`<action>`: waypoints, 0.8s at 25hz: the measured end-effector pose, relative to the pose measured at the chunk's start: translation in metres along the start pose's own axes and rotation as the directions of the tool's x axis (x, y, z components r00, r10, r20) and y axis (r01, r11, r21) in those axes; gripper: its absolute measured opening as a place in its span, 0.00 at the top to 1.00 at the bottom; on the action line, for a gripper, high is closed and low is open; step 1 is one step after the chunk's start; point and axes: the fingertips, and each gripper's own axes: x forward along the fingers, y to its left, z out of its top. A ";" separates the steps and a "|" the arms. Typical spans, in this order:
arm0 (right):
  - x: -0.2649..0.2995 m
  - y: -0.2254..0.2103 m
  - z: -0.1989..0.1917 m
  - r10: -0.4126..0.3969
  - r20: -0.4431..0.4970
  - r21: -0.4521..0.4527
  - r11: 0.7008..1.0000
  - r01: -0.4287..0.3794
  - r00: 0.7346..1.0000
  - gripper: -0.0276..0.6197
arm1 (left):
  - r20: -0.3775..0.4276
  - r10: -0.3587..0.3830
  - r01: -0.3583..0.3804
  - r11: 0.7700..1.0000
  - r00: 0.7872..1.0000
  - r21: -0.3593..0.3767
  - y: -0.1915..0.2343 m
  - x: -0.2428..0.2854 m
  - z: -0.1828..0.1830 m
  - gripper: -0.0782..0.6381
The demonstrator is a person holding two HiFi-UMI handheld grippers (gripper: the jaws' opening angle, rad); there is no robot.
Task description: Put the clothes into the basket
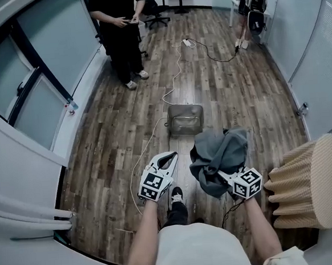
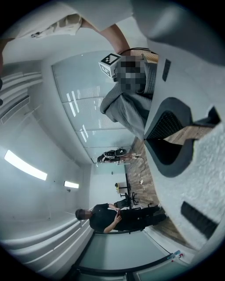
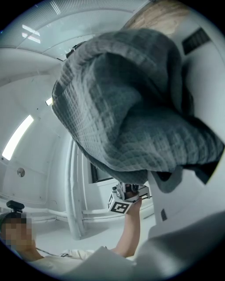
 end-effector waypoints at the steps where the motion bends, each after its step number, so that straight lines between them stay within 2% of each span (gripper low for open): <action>1: 0.006 -0.003 0.001 0.003 -0.006 0.000 1.000 -0.003 1.000 0.57 | -0.004 -0.001 0.001 1.000 1.000 -0.003 0.005 0.005 -0.001 0.87; 7: 0.045 -0.029 0.010 -0.008 -0.028 0.011 1.000 0.008 1.000 0.57 | -0.015 -0.038 0.038 0.999 0.999 -0.012 0.039 0.035 -0.007 0.87; 13: 0.079 -0.058 0.018 -0.030 -0.051 0.025 0.999 0.031 0.998 0.57 | -0.005 -0.039 0.038 0.999 0.999 -0.035 0.077 0.060 -0.003 0.87; 20: 0.120 -0.077 0.030 -0.058 -0.052 0.047 0.997 0.060 0.997 0.57 | -0.042 -0.073 0.069 0.995 0.996 -0.073 0.125 0.082 -0.020 0.87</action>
